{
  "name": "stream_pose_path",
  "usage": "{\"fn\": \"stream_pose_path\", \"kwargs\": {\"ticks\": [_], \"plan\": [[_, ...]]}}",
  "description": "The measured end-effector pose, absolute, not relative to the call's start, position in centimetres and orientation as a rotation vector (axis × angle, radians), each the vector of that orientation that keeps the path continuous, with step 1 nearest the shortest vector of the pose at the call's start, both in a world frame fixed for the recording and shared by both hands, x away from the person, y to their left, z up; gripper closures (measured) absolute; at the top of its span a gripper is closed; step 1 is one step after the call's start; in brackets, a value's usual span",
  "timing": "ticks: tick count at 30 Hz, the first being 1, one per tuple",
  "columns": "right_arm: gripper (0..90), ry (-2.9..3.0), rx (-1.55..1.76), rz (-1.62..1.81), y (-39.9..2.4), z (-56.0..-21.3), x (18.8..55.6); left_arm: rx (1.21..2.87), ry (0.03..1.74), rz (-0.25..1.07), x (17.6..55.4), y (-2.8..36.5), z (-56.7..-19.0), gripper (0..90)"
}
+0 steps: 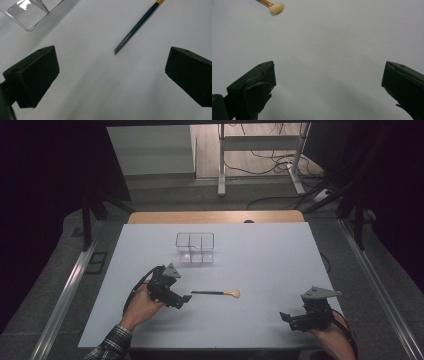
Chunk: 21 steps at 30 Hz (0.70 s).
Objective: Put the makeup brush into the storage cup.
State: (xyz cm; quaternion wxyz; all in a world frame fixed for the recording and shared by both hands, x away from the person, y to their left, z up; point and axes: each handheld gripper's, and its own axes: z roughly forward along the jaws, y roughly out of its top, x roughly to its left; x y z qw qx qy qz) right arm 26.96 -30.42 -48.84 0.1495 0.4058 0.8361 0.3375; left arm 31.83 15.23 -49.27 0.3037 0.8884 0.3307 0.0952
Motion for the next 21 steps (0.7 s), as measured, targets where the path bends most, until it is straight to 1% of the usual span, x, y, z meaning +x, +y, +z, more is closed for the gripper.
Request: {"fn": "stream_pose_path", "kwargs": {"ticks": [21], "plan": [[0.0,2.416,1.176,0.959,-30.4,-49.0,27.0,2.428,0.811,0.201,33.8,12.0,-49.5,0.0]]}}
